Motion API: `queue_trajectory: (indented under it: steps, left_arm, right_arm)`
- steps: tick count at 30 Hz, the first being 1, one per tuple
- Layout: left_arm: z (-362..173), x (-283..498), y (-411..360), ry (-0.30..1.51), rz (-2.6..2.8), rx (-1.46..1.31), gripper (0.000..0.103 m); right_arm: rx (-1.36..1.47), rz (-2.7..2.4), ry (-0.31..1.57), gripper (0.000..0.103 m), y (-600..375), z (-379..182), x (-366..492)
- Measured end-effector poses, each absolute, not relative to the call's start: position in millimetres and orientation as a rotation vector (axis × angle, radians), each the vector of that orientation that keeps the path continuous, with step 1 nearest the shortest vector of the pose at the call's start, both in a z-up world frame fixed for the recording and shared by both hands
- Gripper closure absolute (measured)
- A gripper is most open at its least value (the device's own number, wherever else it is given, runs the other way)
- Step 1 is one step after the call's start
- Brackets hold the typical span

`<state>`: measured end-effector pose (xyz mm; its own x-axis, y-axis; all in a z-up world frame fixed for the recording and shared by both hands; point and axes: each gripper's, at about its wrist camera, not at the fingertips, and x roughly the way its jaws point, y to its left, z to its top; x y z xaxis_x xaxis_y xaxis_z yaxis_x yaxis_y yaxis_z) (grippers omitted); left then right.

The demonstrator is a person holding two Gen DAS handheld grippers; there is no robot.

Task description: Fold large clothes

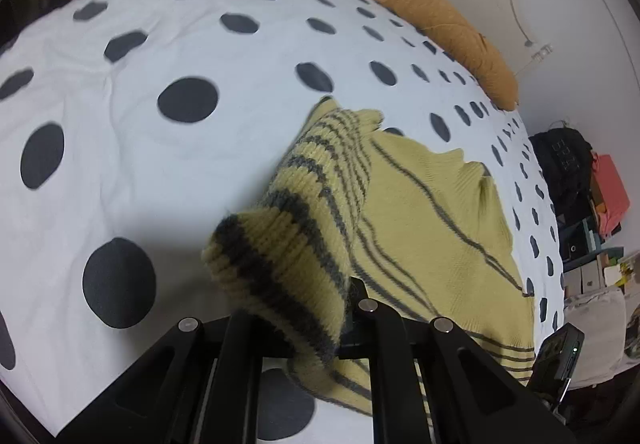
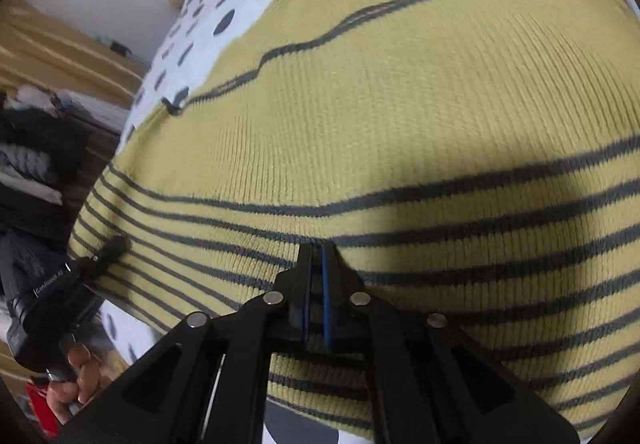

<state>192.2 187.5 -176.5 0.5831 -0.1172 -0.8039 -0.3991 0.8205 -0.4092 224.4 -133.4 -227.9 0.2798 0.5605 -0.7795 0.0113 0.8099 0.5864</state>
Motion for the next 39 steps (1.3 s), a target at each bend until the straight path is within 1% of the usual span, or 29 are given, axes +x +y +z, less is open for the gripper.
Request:
queue_trajectory:
  steps: [1,2,6,10,13,16,17,18,19,20,21,23,24,26,29,31,33,34,36,37,38,39]
  left_arm:
    - [-168.8,194.1,183.8,0.938,0.165,-0.592,0.094]
    - [-158.6,197.2,176.2,0.924,0.154,-0.574,0.094]
    - [-115.0,212.3,127.7,0.862,0.066,-0.523,0.094]
    - [-83.9,222.5,51.9,0.819,-0.073,-0.479,0.094]
    - [-80.4,222.2,-13.7,0.823,-0.202,-0.433,0.094]
    - [-97.9,217.1,-77.9,0.871,-0.320,-0.387,0.094]
    - [-112.3,213.7,-103.6,0.909,-0.361,-0.373,0.094]
    - [-125.4,210.0,-118.9,0.936,-0.385,-0.362,0.094]
    - [-141.8,205.2,-138.0,0.974,-0.412,-0.344,0.094]
    - [-162.0,199.9,-157.8,1.024,-0.440,-0.313,0.094]
    - [-184.4,194.3,-173.9,1.079,-0.461,-0.282,0.094]
    - [-224.3,183.9,-191.9,1.171,-0.465,-0.241,0.095]
    - [-232.7,181.3,-190.8,1.177,-0.461,-0.237,0.095]
    - [-231.2,182.3,-186.1,1.172,-0.471,-0.258,0.094]
    - [-213.5,186.1,-182.5,1.139,-0.487,-0.287,0.094]
    - [-210.0,186.2,-194.2,1.135,-0.506,-0.222,0.093]
    - [-218.0,188.1,-202.8,1.175,-0.503,-0.189,0.092]
    - [-219.7,189.0,-200.3,1.183,-0.499,-0.198,0.090]
    - [-213.5,186.0,-193.0,1.178,-0.510,-0.233,0.078]
    - [-206.5,180.9,-187.5,1.174,-0.545,-0.254,0.061]
    - [-200.7,175.8,-183.2,1.172,-0.571,-0.261,0.051]
    - [-192.2,168.0,-174.2,1.158,-0.580,-0.270,0.049]
  right_arm:
    - [0.606,0.396,1.259,0.100,-140.7,-225.8,225.3]
    - [0.653,0.393,1.260,0.097,-147.0,-222.4,224.6]
    - [0.734,0.371,1.178,0.096,-185.8,-191.7,206.0]
    - [0.780,0.344,1.088,0.095,-240.9,-162.4,174.4]
    - [0.818,0.299,1.032,0.095,-287.0,-146.7,149.6]
    - [0.826,0.237,0.990,0.093,-327.2,-136.3,124.7]
    - [0.827,0.206,0.978,0.089,-340.3,-134.2,116.4]
    - [0.833,0.177,0.966,0.083,-353.6,-133.3,107.8]
    - [0.840,0.153,0.956,0.079,-364.6,-132.7,101.3]
    - [0.844,0.130,0.951,0.070,-371.6,-133.0,96.1]
    - [0.850,0.103,0.945,0.065,-381.3,-134.2,91.1]
    - [0.854,0.069,0.954,0.065,-393.9,-138.7,88.8]
    - [0.854,0.063,0.963,0.065,-396.3,-140.0,90.7]
    - [0.848,0.057,0.963,0.065,-399.9,-139.0,94.4]
    - [0.828,0.068,0.956,0.065,-398.7,-134.3,106.4]
    - [0.824,0.096,0.953,0.064,-400.2,-131.1,113.5]
    - [0.819,0.131,0.955,0.061,-397.5,-125.4,123.5]
    - [0.828,0.160,0.954,0.059,-394.7,-122.0,129.8]
    - [0.821,0.193,0.959,0.050,-387.4,-114.3,140.1]
    - [0.802,0.201,0.968,0.048,-383.0,-110.8,144.6]
    - [0.773,0.200,0.979,0.047,-376.9,-107.1,148.9]
    - [0.747,0.209,0.995,0.046,-370.0,-105.2,152.5]
